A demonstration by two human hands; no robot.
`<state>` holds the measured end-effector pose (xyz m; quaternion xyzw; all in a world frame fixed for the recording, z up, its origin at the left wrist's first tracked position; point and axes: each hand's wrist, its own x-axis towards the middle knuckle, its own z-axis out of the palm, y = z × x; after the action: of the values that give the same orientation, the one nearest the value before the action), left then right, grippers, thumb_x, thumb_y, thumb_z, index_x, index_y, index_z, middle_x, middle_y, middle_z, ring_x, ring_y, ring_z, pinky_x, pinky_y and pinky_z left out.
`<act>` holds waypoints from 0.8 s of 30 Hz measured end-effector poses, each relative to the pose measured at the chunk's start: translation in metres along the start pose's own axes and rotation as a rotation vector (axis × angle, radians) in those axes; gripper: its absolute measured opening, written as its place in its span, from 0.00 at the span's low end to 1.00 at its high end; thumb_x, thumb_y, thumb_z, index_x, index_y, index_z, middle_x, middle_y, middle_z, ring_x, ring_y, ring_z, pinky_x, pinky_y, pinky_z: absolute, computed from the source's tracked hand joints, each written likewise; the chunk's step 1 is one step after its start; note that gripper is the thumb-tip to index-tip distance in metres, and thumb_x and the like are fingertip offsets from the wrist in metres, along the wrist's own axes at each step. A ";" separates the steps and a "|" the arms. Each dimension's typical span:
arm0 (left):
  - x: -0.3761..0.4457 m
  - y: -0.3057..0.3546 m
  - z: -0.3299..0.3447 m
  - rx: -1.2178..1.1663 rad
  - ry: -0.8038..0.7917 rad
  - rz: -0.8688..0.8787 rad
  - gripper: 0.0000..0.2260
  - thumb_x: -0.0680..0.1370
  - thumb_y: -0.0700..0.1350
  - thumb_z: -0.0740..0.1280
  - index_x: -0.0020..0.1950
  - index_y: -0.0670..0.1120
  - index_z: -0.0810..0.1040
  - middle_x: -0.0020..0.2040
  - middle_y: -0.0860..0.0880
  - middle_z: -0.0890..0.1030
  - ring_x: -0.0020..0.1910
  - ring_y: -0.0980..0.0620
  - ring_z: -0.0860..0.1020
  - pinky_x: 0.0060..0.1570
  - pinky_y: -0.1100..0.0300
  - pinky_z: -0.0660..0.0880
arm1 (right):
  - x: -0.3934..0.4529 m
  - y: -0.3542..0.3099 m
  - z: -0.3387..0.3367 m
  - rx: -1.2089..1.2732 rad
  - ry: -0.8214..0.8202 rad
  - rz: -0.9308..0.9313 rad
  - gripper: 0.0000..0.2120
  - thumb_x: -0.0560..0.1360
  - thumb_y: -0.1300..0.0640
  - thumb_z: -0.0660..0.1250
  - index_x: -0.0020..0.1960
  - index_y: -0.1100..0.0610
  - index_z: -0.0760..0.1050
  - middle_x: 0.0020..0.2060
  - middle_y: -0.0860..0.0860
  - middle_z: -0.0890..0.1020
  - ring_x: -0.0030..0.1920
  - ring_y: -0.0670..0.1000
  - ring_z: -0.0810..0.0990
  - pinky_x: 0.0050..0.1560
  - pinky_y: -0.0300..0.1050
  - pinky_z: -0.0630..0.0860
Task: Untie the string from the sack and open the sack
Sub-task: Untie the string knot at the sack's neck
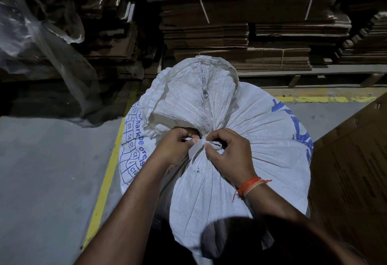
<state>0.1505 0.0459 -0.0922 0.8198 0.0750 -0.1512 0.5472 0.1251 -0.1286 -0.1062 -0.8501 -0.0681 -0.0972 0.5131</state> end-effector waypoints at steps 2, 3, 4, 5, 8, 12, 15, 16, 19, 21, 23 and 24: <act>0.001 -0.001 0.000 0.000 -0.002 -0.004 0.05 0.82 0.39 0.69 0.52 0.39 0.83 0.36 0.53 0.81 0.24 0.66 0.73 0.27 0.71 0.68 | 0.000 0.000 0.000 -0.004 0.003 -0.003 0.04 0.70 0.60 0.75 0.42 0.53 0.82 0.38 0.45 0.83 0.42 0.47 0.83 0.46 0.50 0.80; 0.001 -0.001 0.000 0.003 -0.004 -0.006 0.05 0.82 0.39 0.69 0.52 0.39 0.84 0.37 0.54 0.82 0.27 0.64 0.75 0.30 0.69 0.69 | 0.000 0.000 0.000 -0.005 0.004 -0.003 0.04 0.70 0.60 0.75 0.42 0.53 0.82 0.38 0.46 0.83 0.42 0.47 0.83 0.46 0.50 0.80; 0.002 -0.002 0.000 0.001 -0.008 -0.004 0.04 0.81 0.39 0.69 0.51 0.40 0.84 0.37 0.53 0.82 0.30 0.61 0.76 0.33 0.66 0.71 | 0.000 0.000 0.000 -0.006 0.004 -0.003 0.04 0.70 0.60 0.75 0.42 0.53 0.82 0.38 0.46 0.83 0.42 0.48 0.83 0.46 0.50 0.80; 0.000 -0.001 0.000 -0.006 -0.010 0.002 0.04 0.81 0.39 0.70 0.50 0.41 0.84 0.38 0.53 0.83 0.33 0.58 0.77 0.36 0.64 0.72 | 0.000 0.000 0.000 -0.009 0.004 -0.004 0.04 0.70 0.60 0.75 0.42 0.53 0.82 0.38 0.46 0.83 0.42 0.48 0.83 0.46 0.50 0.80; 0.001 -0.003 -0.001 -0.023 -0.027 0.007 0.04 0.81 0.39 0.70 0.48 0.41 0.83 0.39 0.51 0.83 0.36 0.55 0.78 0.41 0.62 0.74 | 0.000 0.000 0.000 -0.011 0.000 -0.006 0.04 0.70 0.60 0.75 0.42 0.52 0.82 0.38 0.46 0.83 0.42 0.47 0.82 0.46 0.49 0.80; 0.002 -0.002 0.000 -0.021 -0.028 0.013 0.04 0.81 0.40 0.70 0.48 0.41 0.84 0.38 0.52 0.84 0.31 0.62 0.78 0.37 0.65 0.73 | 0.000 0.000 0.000 -0.011 -0.006 -0.005 0.05 0.70 0.60 0.76 0.42 0.52 0.82 0.39 0.46 0.83 0.42 0.47 0.82 0.45 0.48 0.80; 0.000 -0.002 -0.002 -0.068 -0.025 0.013 0.04 0.81 0.39 0.70 0.50 0.42 0.85 0.37 0.53 0.84 0.28 0.64 0.78 0.33 0.67 0.72 | 0.000 0.000 0.000 -0.004 -0.007 -0.001 0.05 0.70 0.60 0.76 0.43 0.52 0.82 0.39 0.46 0.84 0.43 0.47 0.82 0.46 0.49 0.80; 0.000 -0.004 -0.003 -0.069 -0.025 0.009 0.04 0.80 0.40 0.71 0.51 0.43 0.86 0.37 0.53 0.85 0.29 0.63 0.79 0.32 0.66 0.72 | 0.000 0.000 0.000 -0.003 -0.005 0.000 0.05 0.70 0.60 0.76 0.43 0.52 0.82 0.39 0.46 0.84 0.43 0.47 0.83 0.46 0.49 0.80; 0.002 -0.007 -0.005 -0.093 -0.018 -0.002 0.03 0.80 0.40 0.72 0.50 0.42 0.85 0.41 0.50 0.86 0.35 0.58 0.80 0.42 0.61 0.74 | 0.000 0.000 0.000 -0.001 -0.001 -0.002 0.05 0.70 0.60 0.76 0.43 0.53 0.83 0.39 0.45 0.84 0.43 0.47 0.83 0.46 0.49 0.80; 0.002 -0.006 -0.005 -0.092 -0.010 -0.019 0.03 0.80 0.39 0.71 0.50 0.41 0.84 0.40 0.50 0.84 0.33 0.60 0.79 0.39 0.63 0.73 | 0.000 0.001 0.000 -0.003 -0.004 -0.002 0.05 0.70 0.60 0.76 0.43 0.52 0.83 0.39 0.45 0.84 0.43 0.47 0.83 0.46 0.49 0.80; 0.002 -0.004 -0.004 -0.084 -0.008 -0.024 0.02 0.81 0.38 0.70 0.50 0.41 0.82 0.38 0.50 0.82 0.28 0.63 0.77 0.32 0.68 0.72 | 0.000 0.001 0.000 -0.001 -0.004 -0.001 0.05 0.70 0.60 0.76 0.43 0.52 0.83 0.39 0.45 0.84 0.43 0.46 0.83 0.46 0.49 0.80; 0.001 -0.003 -0.003 -0.083 -0.010 -0.025 0.02 0.81 0.38 0.70 0.51 0.41 0.82 0.37 0.50 0.81 0.27 0.64 0.76 0.29 0.70 0.71 | -0.001 0.001 0.000 0.000 -0.004 0.000 0.04 0.70 0.60 0.75 0.43 0.52 0.83 0.39 0.45 0.84 0.43 0.46 0.83 0.46 0.49 0.80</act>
<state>0.1512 0.0499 -0.0944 0.7947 0.0886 -0.1589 0.5791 0.1249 -0.1292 -0.1072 -0.8502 -0.0692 -0.0957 0.5131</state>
